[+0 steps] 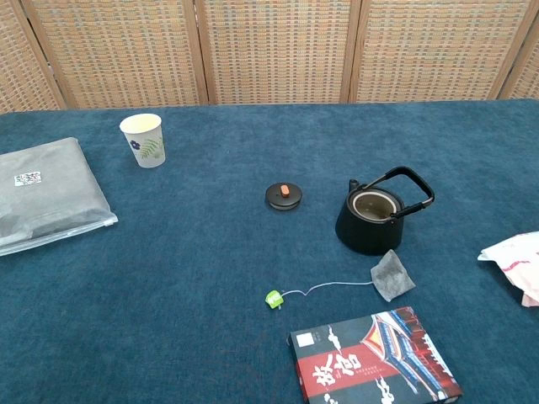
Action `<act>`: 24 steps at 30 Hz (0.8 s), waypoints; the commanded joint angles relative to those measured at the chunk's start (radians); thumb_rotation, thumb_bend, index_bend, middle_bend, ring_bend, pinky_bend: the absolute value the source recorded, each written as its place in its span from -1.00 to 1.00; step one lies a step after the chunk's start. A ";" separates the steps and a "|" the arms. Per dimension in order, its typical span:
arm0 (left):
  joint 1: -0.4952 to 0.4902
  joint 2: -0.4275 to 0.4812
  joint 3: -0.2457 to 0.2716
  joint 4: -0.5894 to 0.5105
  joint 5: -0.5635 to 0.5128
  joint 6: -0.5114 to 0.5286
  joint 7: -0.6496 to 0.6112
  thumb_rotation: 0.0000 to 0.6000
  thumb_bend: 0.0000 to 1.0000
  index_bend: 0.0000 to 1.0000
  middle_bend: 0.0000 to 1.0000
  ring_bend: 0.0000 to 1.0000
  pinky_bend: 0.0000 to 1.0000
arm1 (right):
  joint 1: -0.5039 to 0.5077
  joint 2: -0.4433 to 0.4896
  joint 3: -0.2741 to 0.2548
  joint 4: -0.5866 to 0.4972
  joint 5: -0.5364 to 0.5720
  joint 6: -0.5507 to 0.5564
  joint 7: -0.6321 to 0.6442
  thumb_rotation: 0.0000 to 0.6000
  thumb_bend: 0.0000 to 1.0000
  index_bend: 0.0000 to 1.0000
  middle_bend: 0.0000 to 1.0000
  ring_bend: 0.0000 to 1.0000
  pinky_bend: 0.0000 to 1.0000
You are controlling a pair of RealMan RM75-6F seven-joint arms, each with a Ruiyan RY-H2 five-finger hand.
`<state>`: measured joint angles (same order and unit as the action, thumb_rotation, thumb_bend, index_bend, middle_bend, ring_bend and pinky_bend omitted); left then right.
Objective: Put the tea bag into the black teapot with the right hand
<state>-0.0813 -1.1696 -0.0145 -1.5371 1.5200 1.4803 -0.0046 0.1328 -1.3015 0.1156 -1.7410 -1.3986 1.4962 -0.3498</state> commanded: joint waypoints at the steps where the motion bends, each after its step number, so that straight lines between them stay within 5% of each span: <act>1: 0.000 0.000 0.000 -0.001 0.000 -0.001 0.001 1.00 -0.17 -1.00 -1.00 -1.00 -1.00 | 0.000 -0.001 0.000 0.001 0.002 -0.002 0.001 1.00 0.02 -0.69 -0.70 -1.00 -0.72; 24: -0.001 0.008 -0.002 -0.012 -0.007 -0.006 0.012 1.00 -0.17 -1.00 -1.00 -1.00 -1.00 | -0.001 0.009 0.003 -0.004 -0.008 0.002 0.015 1.00 0.02 -0.69 -0.68 -1.00 -0.72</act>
<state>-0.0826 -1.1614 -0.0163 -1.5494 1.5130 1.4744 0.0077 0.1317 -1.2930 0.1190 -1.7442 -1.4064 1.4986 -0.3355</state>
